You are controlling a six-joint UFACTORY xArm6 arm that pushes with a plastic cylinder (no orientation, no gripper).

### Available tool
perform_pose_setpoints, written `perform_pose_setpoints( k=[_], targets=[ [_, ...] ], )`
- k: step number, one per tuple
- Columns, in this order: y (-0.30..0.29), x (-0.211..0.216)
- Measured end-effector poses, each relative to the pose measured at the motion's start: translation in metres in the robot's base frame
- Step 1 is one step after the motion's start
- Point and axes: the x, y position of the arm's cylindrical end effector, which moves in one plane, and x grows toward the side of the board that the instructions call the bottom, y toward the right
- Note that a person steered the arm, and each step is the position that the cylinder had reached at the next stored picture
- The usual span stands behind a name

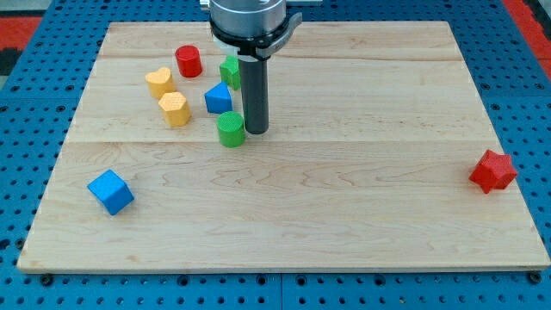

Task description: Push the green circle to left side of the yellow hexagon

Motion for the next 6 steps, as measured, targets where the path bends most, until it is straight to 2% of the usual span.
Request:
perform_pose_setpoints(
  k=[1,3,5,6],
  targets=[
    [-0.014,-0.004],
    [-0.092,0.030],
    [-0.089,0.076],
    [-0.137,0.066]
  ],
)
